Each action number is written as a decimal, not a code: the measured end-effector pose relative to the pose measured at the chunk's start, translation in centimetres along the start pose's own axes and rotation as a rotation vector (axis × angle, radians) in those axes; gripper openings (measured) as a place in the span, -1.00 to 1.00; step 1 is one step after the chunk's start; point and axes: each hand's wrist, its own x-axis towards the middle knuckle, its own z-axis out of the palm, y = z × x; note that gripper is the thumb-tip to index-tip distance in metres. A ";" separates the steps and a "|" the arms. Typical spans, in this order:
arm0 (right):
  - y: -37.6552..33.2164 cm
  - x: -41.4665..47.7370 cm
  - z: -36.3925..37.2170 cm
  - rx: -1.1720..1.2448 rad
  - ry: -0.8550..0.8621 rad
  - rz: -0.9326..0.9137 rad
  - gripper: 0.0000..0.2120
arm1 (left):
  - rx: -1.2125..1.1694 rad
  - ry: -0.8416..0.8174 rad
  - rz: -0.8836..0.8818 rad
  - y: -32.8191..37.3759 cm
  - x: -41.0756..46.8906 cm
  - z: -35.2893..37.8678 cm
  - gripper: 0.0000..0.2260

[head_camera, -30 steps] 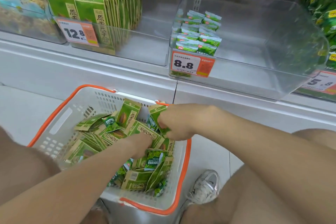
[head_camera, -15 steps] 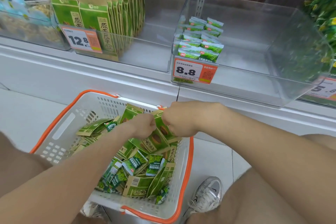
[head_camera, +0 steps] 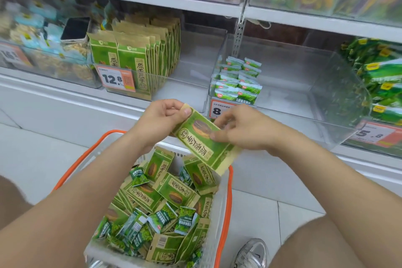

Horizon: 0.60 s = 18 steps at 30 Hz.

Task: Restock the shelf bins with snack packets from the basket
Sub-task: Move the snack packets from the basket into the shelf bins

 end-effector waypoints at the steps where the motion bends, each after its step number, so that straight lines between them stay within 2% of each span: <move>1: -0.2 0.0 -0.4 0.081 0.134 -0.010 -0.81 | -0.066 0.036 -0.019 0.0 0.0 -0.1 -0.91; 3: -0.5 0.0 -1.0 0.308 0.387 -0.069 -0.73 | -0.143 0.004 -0.094 0.2 -0.1 -0.7 -0.90; 5: -0.7 0.1 -1.2 0.437 0.530 -0.170 -0.62 | -0.013 -0.175 -0.134 0.6 -0.4 -1.3 -0.90; 8: -0.8 0.6 -0.7 0.276 0.541 -0.268 -0.53 | 0.216 -0.428 -0.125 1.4 -0.9 -0.8 -0.78; 10: -0.8 0.9 -0.1 0.188 0.517 -0.282 -0.54 | 0.196 -0.492 -0.084 2.0 -1.2 0.2 -0.70; 13: -1.0 1.2 0.3 0.207 0.595 -0.252 -0.67 | 0.131 -0.490 -0.058 2.3 -1.3 1.1 -0.73; 16: -1.1 1.3 0.1 0.364 0.591 -0.227 -0.69 | 0.040 -0.371 -0.047 2.4 -1.2 1.2 -0.72; 18: -1.0 1.4 0.1 0.338 0.567 -0.246 -0.71 | -0.017 -0.304 -0.019 2.7 -0.9 0.9 -0.68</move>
